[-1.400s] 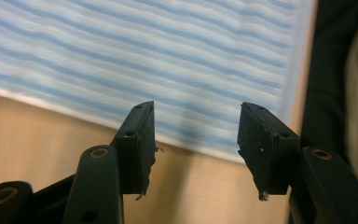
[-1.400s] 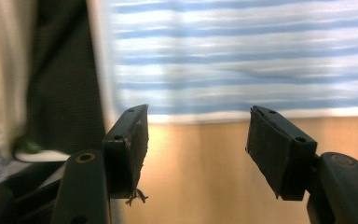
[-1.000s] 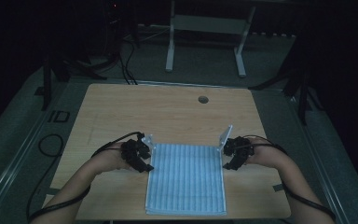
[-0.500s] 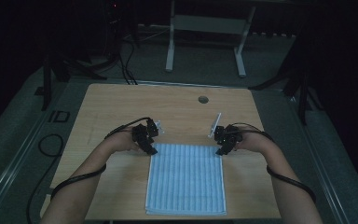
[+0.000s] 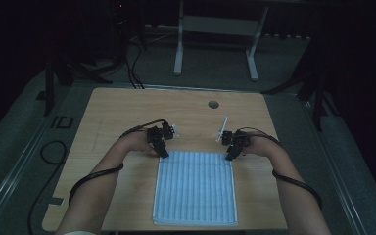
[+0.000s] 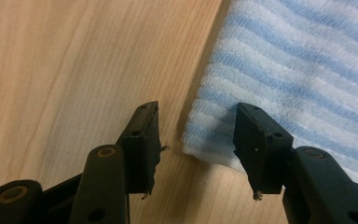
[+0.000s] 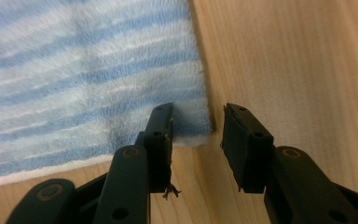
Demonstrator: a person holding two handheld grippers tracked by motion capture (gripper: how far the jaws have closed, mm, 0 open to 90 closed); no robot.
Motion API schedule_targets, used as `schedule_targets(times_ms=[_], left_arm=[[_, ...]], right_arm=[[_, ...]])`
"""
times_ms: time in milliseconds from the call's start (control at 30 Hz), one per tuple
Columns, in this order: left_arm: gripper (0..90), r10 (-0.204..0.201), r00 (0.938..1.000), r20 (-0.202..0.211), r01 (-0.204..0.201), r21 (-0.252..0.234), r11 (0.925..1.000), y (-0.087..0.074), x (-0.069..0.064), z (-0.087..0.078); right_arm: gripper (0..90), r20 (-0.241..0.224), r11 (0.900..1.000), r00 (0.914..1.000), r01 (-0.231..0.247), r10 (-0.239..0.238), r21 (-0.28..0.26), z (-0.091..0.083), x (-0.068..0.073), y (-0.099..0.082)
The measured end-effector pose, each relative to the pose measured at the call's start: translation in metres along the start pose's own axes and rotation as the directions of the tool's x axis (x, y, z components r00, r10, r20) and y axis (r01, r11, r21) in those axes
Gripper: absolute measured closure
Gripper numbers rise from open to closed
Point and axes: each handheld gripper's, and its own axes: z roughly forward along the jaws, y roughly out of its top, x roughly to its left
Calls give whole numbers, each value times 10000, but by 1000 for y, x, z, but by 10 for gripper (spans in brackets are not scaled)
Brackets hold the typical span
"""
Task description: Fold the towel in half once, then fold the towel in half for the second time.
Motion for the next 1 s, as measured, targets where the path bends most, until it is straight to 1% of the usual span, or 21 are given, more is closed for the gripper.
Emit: schedule_targets(times_ms=[100,167,233,300,333,367,400,467,533,567,600,733,800,833,867,967,1000], left_arm=[[523,88,9999,-57,-88,92,9999,1,0,3],[523,-17,10000,-81,16,-101,9999,1,0,3],[524,135,9999,-103,-137,-108,9998,1,0,4],[531,-39,10000,55,40,-214,9998,0,2,4],[574,-51,9994,335,60,-280,9996,-1,3,4],[653,-17,9988,481,33,-346,9994,-2,2,4],[669,3,9988,495,16,-391,9992,-2,2,4],[760,104,9985,546,-79,-456,9989,-3,2,4],[828,-87,9985,546,116,-524,9986,-3,3,4],[838,-63,9992,394,84,-535,9985,-3,3,3],[846,-147,9995,294,163,-542,9984,-2,3,3],[858,-142,9999,73,146,-591,9981,-1,4,-1],[858,-190,9998,38,192,-603,9980,-1,4,-3],[858,-204,9998,-78,199,-679,9975,-1,5,-5],[857,-283,9995,-129,273,-712,9971,-1,6,-8],[857,-331,9994,-124,320,-794,9963,-2,6,-10],[857,-374,9990,-226,352,-885,9955,-3,7,-12]], right_arm=[[645,-66,10000,10000,-13,13,-5,3,0,0],[668,-127,10000,9999,-53,52,-48,3,0,0],[716,-220,10000,9997,-63,62,-52,3,0,-1],[760,-299,10000,9995,-86,86,13,3,1,0],[791,-408,9999,9991,-110,112,44,3,1,1],[803,-473,9999,9988,-129,133,73,4,1,1],[814,-499,9999,9986,-141,146,86,4,1,1],[822,-524,9999,9985,-159,163,67,3,0,1],[830,-421,9997,9988,-248,250,47,3,-1,1],[831,-405,9996,9988,-285,287,43,3,-1,1],[836,-385,9996,9988,-292,294,51,3,-1,1],[844,-264,9994,9991,-330,333,96,1,-1,2],[845,-241,9994,9991,-343,345,82,0,-1,3],[845,-178,9994,9993,-338,340,100,-1,-2,3],[846,-28,9993,9993,-374,373,-23,-6,-2,3],[846,-2,9992,9992,-396,396,-110,-9,-3,3],[848,60,9986,9989,-463,464,-247,-12,-3,2]])
